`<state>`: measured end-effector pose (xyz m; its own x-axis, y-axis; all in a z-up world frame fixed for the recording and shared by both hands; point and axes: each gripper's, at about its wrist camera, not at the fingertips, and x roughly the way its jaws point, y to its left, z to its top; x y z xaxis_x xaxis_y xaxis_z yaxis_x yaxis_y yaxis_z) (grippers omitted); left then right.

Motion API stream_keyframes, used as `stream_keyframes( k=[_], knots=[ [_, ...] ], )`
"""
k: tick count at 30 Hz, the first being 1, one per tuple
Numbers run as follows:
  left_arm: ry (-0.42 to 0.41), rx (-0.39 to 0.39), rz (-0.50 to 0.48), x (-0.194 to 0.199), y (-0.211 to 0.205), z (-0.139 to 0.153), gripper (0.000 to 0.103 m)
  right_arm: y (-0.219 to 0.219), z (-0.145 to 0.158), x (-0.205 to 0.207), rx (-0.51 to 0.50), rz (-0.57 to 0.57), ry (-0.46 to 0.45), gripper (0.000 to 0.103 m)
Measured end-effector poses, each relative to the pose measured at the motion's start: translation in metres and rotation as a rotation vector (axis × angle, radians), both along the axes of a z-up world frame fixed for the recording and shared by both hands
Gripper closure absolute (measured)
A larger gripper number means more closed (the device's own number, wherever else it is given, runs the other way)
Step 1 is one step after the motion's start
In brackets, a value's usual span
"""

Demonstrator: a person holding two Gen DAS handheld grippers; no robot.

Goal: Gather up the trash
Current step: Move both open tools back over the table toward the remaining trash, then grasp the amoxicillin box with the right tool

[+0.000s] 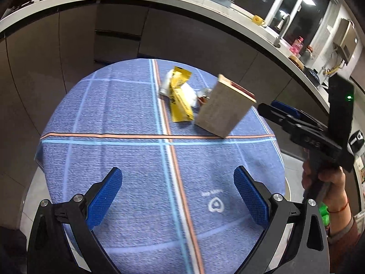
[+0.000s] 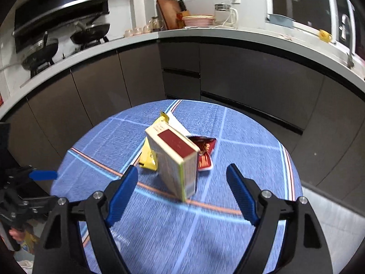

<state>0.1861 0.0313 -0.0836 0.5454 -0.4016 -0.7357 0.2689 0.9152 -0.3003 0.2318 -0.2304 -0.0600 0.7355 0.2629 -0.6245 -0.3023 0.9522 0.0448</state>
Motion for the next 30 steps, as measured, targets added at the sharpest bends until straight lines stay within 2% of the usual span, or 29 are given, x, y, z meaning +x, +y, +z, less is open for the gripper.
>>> stream_keyframes(
  k=[2,7,9,10,14,20,24,27,30],
  knots=[
    [0.009,-0.008,0.014,0.007,0.006,-0.003,0.009,0.006,-0.004,0.012,-0.017,0.004,-0.009,0.023],
    [0.035,-0.03,0.027,0.02,0.015,-0.008,0.013,0.011,-0.007,0.034,0.021,0.033,-0.048,0.024],
    [0.037,-0.024,0.021,0.026,0.015,-0.008,0.017,0.015,-0.01,0.038,0.015,0.047,-0.047,0.038],
    [0.036,-0.021,0.017,0.028,0.015,-0.009,0.018,0.017,-0.012,0.039,0.004,0.056,-0.045,0.053],
    [0.037,-0.019,0.0,0.034,0.012,-0.009,0.021,0.019,-0.009,0.027,-0.022,0.076,-0.079,0.065],
    [0.044,-0.017,-0.008,0.042,0.008,-0.01,0.023,0.035,-0.018,-0.021,-0.147,0.165,-0.132,0.069],
    [0.035,-0.001,-0.005,0.045,0.006,-0.008,0.023,0.042,-0.025,-0.047,-0.168,0.201,-0.126,0.068],
    [0.027,0.014,-0.001,0.046,0.007,-0.006,0.023,0.043,-0.033,-0.063,-0.155,0.222,-0.091,0.064],
    [0.022,0.019,0.006,0.046,0.009,-0.004,0.023,0.044,-0.046,-0.073,-0.139,0.221,-0.023,0.049]
  ],
)
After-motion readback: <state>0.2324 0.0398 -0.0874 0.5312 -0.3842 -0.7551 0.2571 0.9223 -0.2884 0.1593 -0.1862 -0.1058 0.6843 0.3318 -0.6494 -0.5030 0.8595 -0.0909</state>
